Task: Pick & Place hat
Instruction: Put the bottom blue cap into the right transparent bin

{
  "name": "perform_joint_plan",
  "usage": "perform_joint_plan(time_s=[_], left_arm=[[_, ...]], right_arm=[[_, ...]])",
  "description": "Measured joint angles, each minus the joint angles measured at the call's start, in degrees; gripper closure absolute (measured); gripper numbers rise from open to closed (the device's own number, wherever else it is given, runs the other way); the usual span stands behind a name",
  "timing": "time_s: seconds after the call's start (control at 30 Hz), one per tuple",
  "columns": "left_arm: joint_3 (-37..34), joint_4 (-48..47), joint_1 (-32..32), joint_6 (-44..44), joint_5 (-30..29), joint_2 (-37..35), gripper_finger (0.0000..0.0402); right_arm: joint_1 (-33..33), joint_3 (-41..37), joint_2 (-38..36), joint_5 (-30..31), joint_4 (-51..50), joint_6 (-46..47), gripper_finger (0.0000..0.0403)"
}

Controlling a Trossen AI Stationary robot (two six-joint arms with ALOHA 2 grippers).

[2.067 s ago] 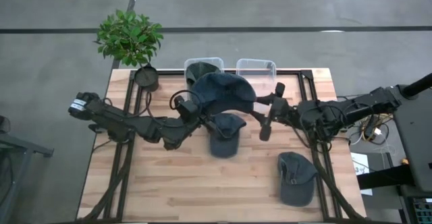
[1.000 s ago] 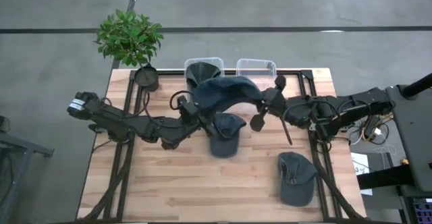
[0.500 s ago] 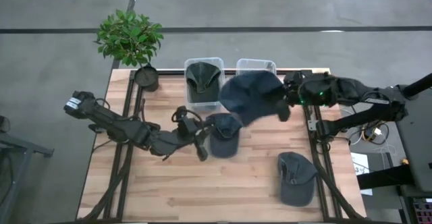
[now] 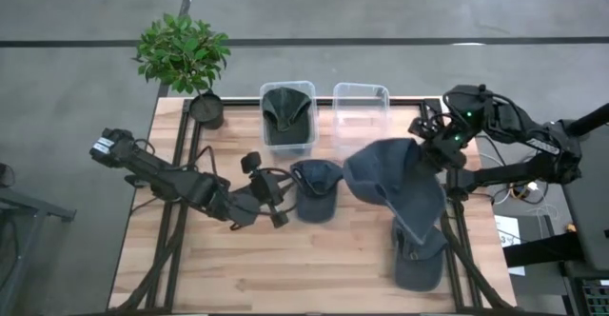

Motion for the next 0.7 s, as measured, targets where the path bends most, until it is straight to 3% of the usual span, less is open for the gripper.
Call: perform_joint_plan(time_s=[0.13,0.3,0.37,0.57,0.7], left_arm=[[0.0,-2.1,0.0,-0.3,0.0,0.0,0.0335],[0.0,-2.2,0.0,-0.4,0.1,0.0,0.0335],[0.0,-2.3,0.0,-0.3,0.1,0.0,0.0335],[0.0,-2.9,0.0,0.4,0.2,-0.3,0.0335],[0.0,-4.9,0.1,1.4,0.2,-1.4,0.0335]], right_arm=[[0.0,0.0,0.3,-1.8,0.1,5.5,0.0394],[-0.2,0.0,1.5,-0.4,0.1,4.9,0.0394],[-0.1,0.0,2.4,4.5,0.2,1.2,0.0394],[-2.6,0.0,7.0,30.2,-0.1,-13.6,0.0394],[-7.6,0.0,10.8,37.4,0.0,-19.2,0.0394]])
